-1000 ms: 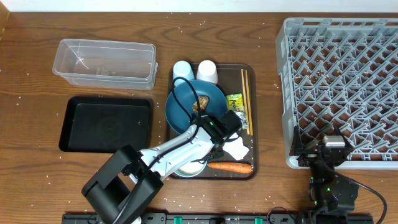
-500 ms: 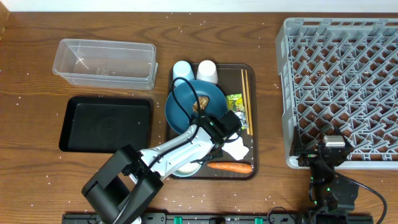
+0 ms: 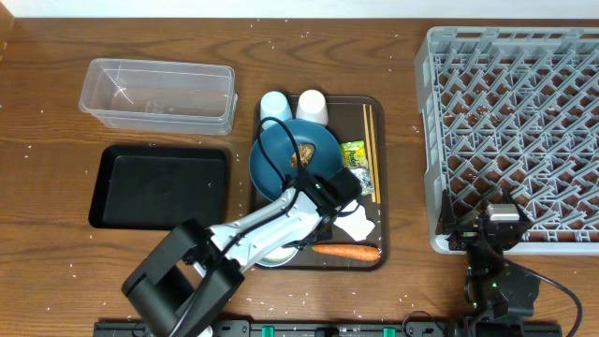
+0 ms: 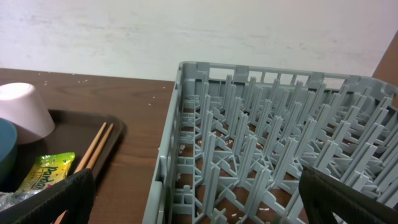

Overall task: Sort waste into correct bins and load items into the dishwasher rack
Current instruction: 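Carry the rice bowl left over the black tray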

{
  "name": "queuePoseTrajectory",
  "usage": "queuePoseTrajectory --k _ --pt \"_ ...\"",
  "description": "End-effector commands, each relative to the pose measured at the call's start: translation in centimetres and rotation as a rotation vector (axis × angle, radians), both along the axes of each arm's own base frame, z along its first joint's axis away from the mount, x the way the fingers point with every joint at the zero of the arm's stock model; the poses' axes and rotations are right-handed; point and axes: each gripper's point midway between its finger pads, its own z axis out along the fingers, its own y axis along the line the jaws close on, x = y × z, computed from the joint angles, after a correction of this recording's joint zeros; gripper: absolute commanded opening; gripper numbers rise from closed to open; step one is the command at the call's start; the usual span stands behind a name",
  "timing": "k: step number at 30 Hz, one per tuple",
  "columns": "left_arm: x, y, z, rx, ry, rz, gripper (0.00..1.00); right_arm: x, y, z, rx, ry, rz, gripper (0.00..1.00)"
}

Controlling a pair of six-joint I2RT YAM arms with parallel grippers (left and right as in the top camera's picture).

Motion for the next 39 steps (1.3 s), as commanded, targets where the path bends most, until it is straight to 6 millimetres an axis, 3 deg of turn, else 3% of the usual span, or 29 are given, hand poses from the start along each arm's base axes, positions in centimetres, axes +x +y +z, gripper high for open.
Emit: queuePoseTrajectory --k 1,11,16,19,25,33,39 --pt "0.2 0.0 2.1 -0.034 -0.041 0.011 0.06 0.0 0.1 -0.1 0.001 0.004 0.003 0.99" --pt "2.0 2.0 8.2 -0.161 -0.174 0.034 0.06 0.0 0.1 -0.1 0.001 0.004 0.003 0.99" --pt "5.2 6.5 11.1 -0.208 -0.27 0.102 0.06 0.0 0.1 -0.1 0.001 0.004 0.003 0.99" --pt "7.2 8.7 12.0 -0.278 -0.296 0.121 0.06 0.0 0.1 -0.1 0.001 0.004 0.003 0.99" --pt "10.8 11.7 14.0 -0.609 -0.342 0.122 0.06 0.0 0.1 -0.1 0.001 0.004 0.003 0.99" --pt "12.3 18.4 15.1 -0.812 -0.434 0.234 0.06 0.0 0.1 -0.1 0.001 0.004 0.003 0.99" --pt "13.1 19.9 15.4 -1.098 -0.449 0.265 0.06 0.0 0.1 -0.1 0.001 0.004 0.003 0.99"
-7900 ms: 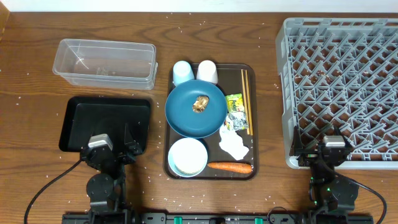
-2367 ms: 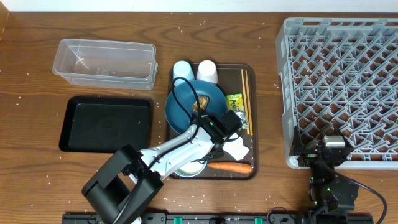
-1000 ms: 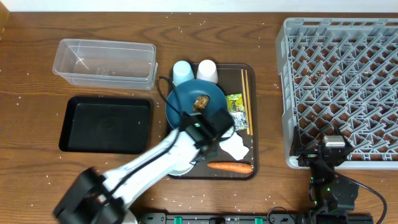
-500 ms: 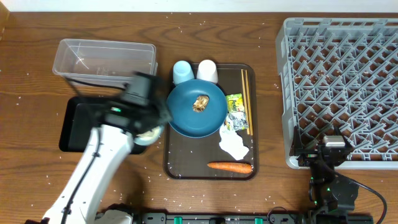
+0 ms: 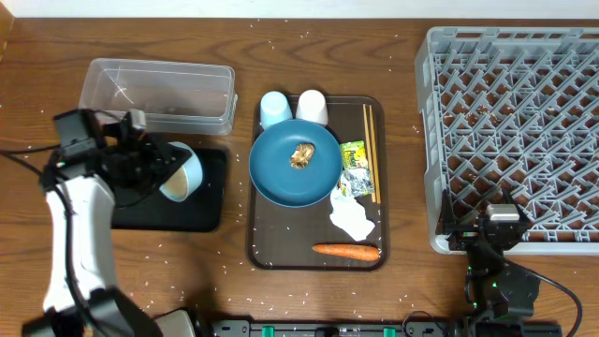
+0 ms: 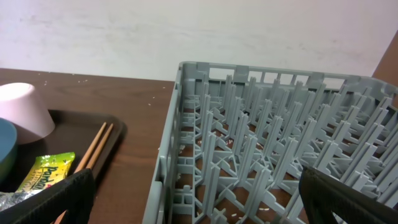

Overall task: Sort waste into correct bins and load items into the dishwasher rack
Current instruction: 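Carry the rice bowl left over the black tray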

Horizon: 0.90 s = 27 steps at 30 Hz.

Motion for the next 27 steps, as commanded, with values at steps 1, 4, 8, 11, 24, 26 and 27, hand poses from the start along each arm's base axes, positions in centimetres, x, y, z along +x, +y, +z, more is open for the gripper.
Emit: queuePoseTrajectory --k 1,4,8,11,24,26,27 --pt "0.5 -1.0 1.7 -0.253 -0.125 -0.085 0.06 0.0 0.1 -0.1 0.001 0.004 0.003 0.99" --pt "0.8 -0.5 1.6 -0.386 -0.149 -0.083 0.06 0.0 0.1 -0.1 0.001 0.004 0.003 0.99" --pt "0.7 0.0 1.3 -0.492 -0.187 -0.086 0.06 0.0 0.1 -0.1 0.001 0.004 0.003 0.99" --pt "0.8 0.5 0.8 -0.524 -0.182 -0.068 0.06 0.0 0.1 -0.1 0.001 0.004 0.003 0.99" --pt "0.4 4.6 2.6 -0.681 -0.2 0.097 0.06 0.0 0.1 -0.1 0.001 0.004 0.003 0.99" --pt "0.2 4.9 2.6 -0.695 -0.186 0.118 0.06 0.0 0.1 -0.1 0.001 0.004 0.003 0.99" --pt "0.2 5.1 2.6 -0.685 -0.198 0.117 0.06 0.0 0.1 -0.1 0.001 0.004 0.004 0.99"
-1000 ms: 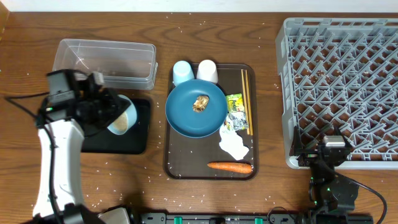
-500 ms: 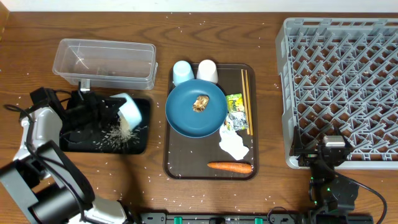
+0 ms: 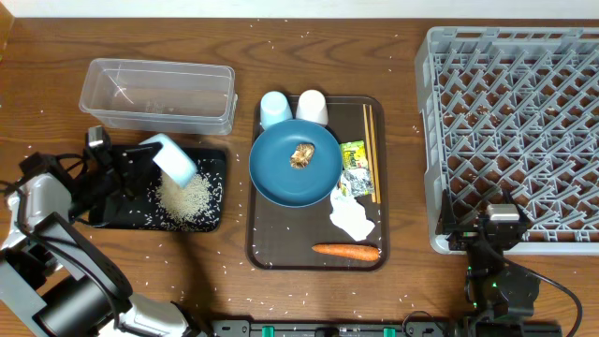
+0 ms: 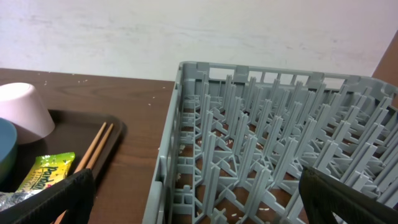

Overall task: Sort waste into correct bins and load items into the dishwasher rack
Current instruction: 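Carry the rice bowl left over the black tray, then tilt the bowl with the left gripper to pour rice onto black tray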

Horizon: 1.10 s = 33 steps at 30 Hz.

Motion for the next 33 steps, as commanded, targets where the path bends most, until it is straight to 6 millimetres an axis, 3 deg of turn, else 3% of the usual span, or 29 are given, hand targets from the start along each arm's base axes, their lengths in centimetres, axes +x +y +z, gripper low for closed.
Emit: queuePoseTrajectory --k 1,10,30,31,33 --pt "0.0 0.7 0.7 -0.038 -0.026 0.023 0.06 0.0 0.1 -0.1 0.001 0.004 0.004 0.99" --pt "-0.3 0.4 0.7 -0.104 0.05 0.029 0.06 0.0 0.1 -0.1 0.001 0.004 0.004 0.99" --pt "-0.9 -0.2 0.9 -0.05 -0.013 0.016 0.06 0.0 0.1 -0.1 0.001 0.004 0.004 0.99" --pt "-1.0 -0.3 0.9 -0.042 -0.022 0.014 0.06 0.0 0.1 -0.1 0.001 0.004 0.003 0.99" --pt "-0.3 0.7 0.2 0.138 -0.17 0.004 0.06 0.0 0.1 -0.1 0.001 0.004 0.003 0.99"
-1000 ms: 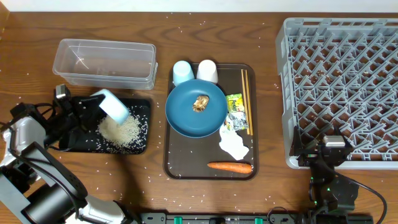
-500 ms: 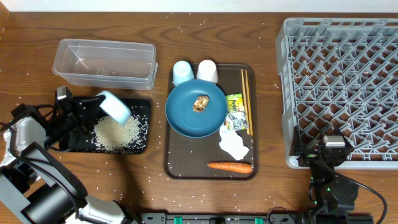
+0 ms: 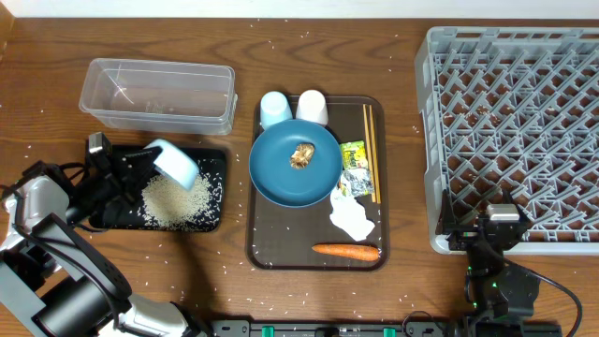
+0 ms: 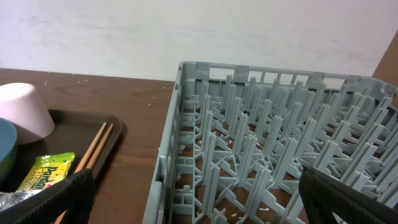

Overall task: Sort waste into correct bins and load items into the dishwasher rack
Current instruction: 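Tilt the bowl with the left gripper to pour rice onto black tray, then return the empty bowl to the brown tray with the left gripper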

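Observation:
My left gripper [image 3: 140, 161] is shut on a light blue cup [image 3: 175, 163], held tipped mouth-down over the black bin [image 3: 110, 215]. A pile of rice [image 3: 174, 197] lies in that bin under the cup. On the brown tray [image 3: 281, 253] sit a blue plate [image 3: 281, 173] with a food scrap [image 3: 301, 155], a blue cup [image 3: 274, 106], a white cup [image 3: 312, 106], chopsticks [image 3: 370, 150], a green wrapper [image 3: 354, 154], a crumpled napkin [image 3: 354, 221] and a carrot [image 3: 346, 251]. My right gripper [image 4: 199, 190] stands open at the near left corner of the grey dishwasher rack [image 4: 267, 124].
A clear plastic bin [image 3: 157, 94] stands behind the black bin. The grey rack [image 3: 515, 122] fills the right side of the table. Rice grains are scattered over the wooden table.
The cup stays tipped over the black bin, shifted a little. The rice pile has spread slightly to the left. The right arm has not moved.
My left gripper was at the front of the tray, by the napkin. Then it held the cup of rice sideways above the black bin. Then the cup was upended with rice lying in the bin, as it is now. The right gripper stayed open by the rack.

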{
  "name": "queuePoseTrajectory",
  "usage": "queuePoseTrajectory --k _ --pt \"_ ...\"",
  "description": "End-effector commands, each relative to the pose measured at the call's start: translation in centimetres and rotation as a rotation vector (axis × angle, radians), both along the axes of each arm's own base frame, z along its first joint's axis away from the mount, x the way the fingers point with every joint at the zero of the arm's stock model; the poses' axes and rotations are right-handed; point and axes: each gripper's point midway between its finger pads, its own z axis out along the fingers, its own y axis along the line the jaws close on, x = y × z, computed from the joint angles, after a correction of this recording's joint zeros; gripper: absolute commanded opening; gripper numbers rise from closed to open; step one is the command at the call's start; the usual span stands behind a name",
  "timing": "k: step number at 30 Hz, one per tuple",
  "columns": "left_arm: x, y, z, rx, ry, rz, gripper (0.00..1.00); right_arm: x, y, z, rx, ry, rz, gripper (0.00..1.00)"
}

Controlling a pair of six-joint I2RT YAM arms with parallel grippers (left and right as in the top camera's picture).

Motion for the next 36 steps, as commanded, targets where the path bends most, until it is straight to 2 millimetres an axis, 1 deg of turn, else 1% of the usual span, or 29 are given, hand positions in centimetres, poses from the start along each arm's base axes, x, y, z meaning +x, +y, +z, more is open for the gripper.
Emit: queuePoseTrajectory --k 1,2,3,4,5,6,8,10,11,12,13,15,16,19,22,24,27,32,34,36 --pt "0.6 1.2 -1.3 0.184 -0.101 -0.005 0.06 0.0 0.1 -0.1 0.001 0.004 0.003 0.99" --pt "0.4 1.2 -1.8 0.133 0.009 0.006 0.06 0.0 0.1 -0.1 0.001 0.004 0.004 0.99" --pt "0.1 0.8 -1.1 0.063 0.03 0.009 0.06 0.0 0.1 -0.1 0.001 0.004 0.003 0.99" --pt "0.2 0.7 0.3 0.044 -0.068 0.014 0.06 0.0 0.1 -0.1 0.001 0.004 0.003 0.99" --pt "0.3 0.8 0.5 0.064 -0.108 0.013 0.06 0.0 0.1 -0.1 0.001 0.004 0.004 0.99" --pt "0.4 0.9 0.5 0.067 -0.112 0.014 0.06 0.0 0.1 -0.1 0.001 0.004 0.003 0.99" --pt "0.1 0.6 0.6 0.009 -0.051 0.017 0.06 0.0 0.1 -0.1 0.001 0.004 0.003 0.99" --pt "0.1 0.6 0.7 0.062 -0.109 0.011 0.06 0.0 0.1 -0.1 0.001 0.004 0.004 0.99" --pt "0.2 0.6 0.3 0.081 -0.103 0.007 0.06 0.0 0.1 -0.1 0.001 0.004 0.003 0.99" --pt "0.0 0.5 0.3 0.053 -0.071 0.009 0.06 0.0 0.1 -0.1 0.001 0.004 0.003 0.99" --pt "-0.2 0.3 0.8 0.029 -0.075 0.012 0.06 0.0 0.1 -0.1 0.001 0.004 0.003 0.99" --pt "-0.1 0.4 0.9 0.086 -0.136 0.007 0.06 0.0 0.1 -0.1 0.001 0.004 0.003 0.99" --pt "0.0 0.5 0.7 0.102 -0.137 0.006 0.06 0.0 0.1 -0.1 0.001 0.004 0.004 0.99" --pt "-0.2 0.2 1.0 0.036 -0.082 0.01 0.06 0.0 0.1 -0.1 0.001 0.004 0.003 0.99" --pt "-0.4 -0.1 1.2 0.026 -0.071 0.006 0.06 0.0 0.1 -0.1 0.001 0.004 0.004 0.99" --pt "-1.1 -0.9 1.8 0.003 -0.047 -0.002 0.06 0.0 0.1 -0.1 0.001 0.004 0.004 0.99" --pt "-2.4 -2.4 3.3 0.103 -0.128 -0.037 0.06 0.0 0.1 -0.1 0.001 0.004 0.004 0.99" --pt "-4.6 -4.6 4.7 0.255 -0.122 -0.107 0.06 0.0 0.1 -0.1 0.001 0.004 0.004 0.99" --pt "-5.7 -5.2 4.5 0.357 -0.096 -0.141 0.06 0.0 0.1 -0.1 0.001 0.004 0.004 0.99" --pt "-6.8 -5.3 3.9 0.488 -0.049 -0.157 0.06 0.0 0.1 -0.1 0.001 0.004 0.004 0.99"
